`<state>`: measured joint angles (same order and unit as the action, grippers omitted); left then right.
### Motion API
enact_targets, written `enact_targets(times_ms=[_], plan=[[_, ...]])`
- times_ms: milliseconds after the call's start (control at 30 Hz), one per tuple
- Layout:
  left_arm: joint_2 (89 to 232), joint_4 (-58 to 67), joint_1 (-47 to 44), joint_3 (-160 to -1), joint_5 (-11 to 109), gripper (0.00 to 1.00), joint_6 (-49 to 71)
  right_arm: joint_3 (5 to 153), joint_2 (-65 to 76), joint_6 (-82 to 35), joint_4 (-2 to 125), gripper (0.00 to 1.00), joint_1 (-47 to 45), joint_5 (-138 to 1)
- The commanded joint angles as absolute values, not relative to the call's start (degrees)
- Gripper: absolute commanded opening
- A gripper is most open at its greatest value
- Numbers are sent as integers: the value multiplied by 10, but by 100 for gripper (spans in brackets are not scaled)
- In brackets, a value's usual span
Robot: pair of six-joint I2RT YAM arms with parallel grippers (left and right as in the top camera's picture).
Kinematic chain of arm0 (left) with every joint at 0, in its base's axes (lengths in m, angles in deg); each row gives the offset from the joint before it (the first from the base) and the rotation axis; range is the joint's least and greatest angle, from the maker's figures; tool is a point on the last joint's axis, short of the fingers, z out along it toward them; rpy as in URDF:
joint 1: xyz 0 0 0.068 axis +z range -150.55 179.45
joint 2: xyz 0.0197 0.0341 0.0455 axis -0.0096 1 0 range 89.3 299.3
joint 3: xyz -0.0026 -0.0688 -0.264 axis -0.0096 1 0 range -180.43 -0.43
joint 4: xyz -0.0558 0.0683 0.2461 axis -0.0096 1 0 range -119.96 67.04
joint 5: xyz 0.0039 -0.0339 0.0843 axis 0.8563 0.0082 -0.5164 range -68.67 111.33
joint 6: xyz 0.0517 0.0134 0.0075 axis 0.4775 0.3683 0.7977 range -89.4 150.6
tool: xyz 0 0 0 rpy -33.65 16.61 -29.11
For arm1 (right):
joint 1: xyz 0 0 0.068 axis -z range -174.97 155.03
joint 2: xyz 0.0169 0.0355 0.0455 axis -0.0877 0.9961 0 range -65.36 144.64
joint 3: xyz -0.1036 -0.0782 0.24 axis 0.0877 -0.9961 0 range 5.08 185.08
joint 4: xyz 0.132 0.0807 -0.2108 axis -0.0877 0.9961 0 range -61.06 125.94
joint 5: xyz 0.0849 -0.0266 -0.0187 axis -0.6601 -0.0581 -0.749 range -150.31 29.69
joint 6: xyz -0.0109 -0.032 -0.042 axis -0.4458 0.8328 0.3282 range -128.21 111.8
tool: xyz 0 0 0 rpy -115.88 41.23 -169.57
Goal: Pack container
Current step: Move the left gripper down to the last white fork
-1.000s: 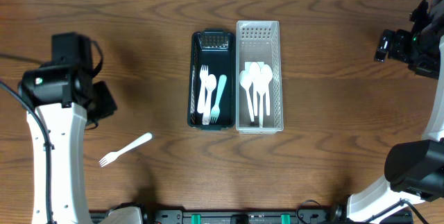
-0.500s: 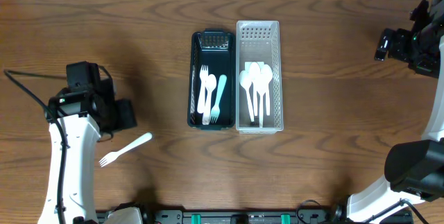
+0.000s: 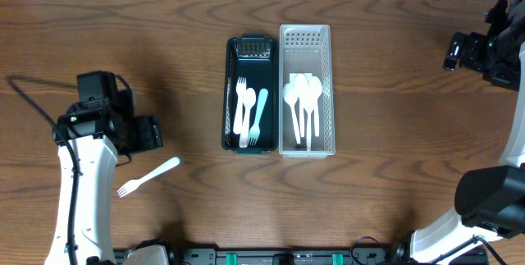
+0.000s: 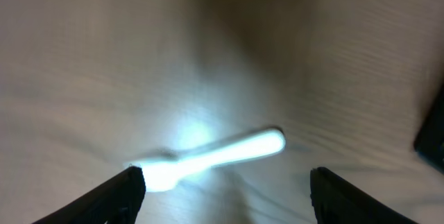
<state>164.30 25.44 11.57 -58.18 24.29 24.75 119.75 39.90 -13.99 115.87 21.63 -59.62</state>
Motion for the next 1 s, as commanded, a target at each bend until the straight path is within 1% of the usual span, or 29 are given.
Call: enact_targets(times_ms=[0,33,67,167,267,367,533,733,967], plan=[[1644,287,117,-559,235,80,-133,1196,401,-133,1155,99,216,-597],[1644,300,116,-546,235,81,-227,1196,401,-132,1154,99,216,-597],[1644,307,116,-530,234,87,-315,1196,401,-133,1154,99,216,-597],[1644,302,117,-463,234,91,-573,1196,401,-132,1152,99,216,-597],[1644,278,120,-412,213,91,-709,1196,401,-133,1152,99,216,-597],[1644,233,135,-377,191,90,-746,1196,401,-133,1152,99,216,-597],[1644,170,169,-355,194,88,-747,1196,401,-133,1153,99,215,-597],[1644,161,206,-355,196,86,-747,1196,401,-133,1168,99,215,-597],[1644,162,240,-351,191,86,-747,1196,401,-135,1170,99,215,-597]])
